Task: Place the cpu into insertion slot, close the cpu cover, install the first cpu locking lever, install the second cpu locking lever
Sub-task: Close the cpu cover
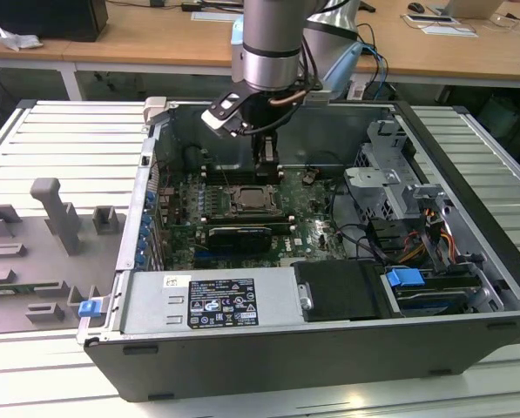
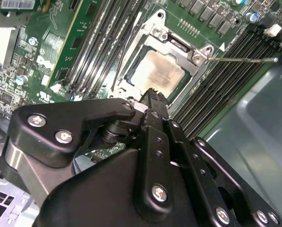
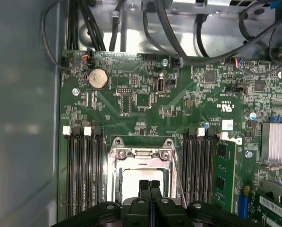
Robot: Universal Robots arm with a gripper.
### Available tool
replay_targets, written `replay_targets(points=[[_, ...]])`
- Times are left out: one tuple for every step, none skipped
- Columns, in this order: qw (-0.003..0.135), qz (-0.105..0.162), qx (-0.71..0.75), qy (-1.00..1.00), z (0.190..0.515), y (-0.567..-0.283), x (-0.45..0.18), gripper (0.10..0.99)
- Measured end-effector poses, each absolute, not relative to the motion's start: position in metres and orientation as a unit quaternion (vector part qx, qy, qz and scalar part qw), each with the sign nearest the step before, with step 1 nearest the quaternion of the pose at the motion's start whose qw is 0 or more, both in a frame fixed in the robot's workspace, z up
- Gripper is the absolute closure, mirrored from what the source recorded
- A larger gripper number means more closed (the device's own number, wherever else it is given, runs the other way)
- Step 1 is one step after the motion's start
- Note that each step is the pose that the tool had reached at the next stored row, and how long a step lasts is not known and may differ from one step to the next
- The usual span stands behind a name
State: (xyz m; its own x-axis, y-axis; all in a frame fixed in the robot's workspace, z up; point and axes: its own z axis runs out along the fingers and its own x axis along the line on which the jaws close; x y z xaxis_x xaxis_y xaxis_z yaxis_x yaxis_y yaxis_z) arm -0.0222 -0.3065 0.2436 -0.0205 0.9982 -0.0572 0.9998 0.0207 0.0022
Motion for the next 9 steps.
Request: replay_targets(points=[[0.021, -0.019, 0.700, 0.714, 0.2434, -0.3065, -0.0230, 0.980], [0.021, -0.019, 0.699, 0.714, 0.2432, -0.3065, -0.0247, 0.980], [0.021, -0.019, 0.700, 0.714, 0.2431, -0.3065, -0.0255, 0.980], [0.021, -0.019, 0.699, 0.714, 0.2429, -0.3065, -0.0263, 0.980], [0.021, -0.019, 0.699, 0.714, 0.2427, -0.3065, -0.0269, 0.980], [0.021, -0.019, 0.699, 0.714, 0.2426, -0.3065, -0.0278, 0.980], [0.021, -0.019, 0.699, 0.714, 0.2424, -0.3065, -0.0291, 0.980], [0.021, -0.019, 0.699, 0.714, 0.2422, -0.3065, -0.0299, 0.980], [0.021, -0.019, 0.699, 0.714, 0.2420, -0.3065, -0.0310, 0.980]])
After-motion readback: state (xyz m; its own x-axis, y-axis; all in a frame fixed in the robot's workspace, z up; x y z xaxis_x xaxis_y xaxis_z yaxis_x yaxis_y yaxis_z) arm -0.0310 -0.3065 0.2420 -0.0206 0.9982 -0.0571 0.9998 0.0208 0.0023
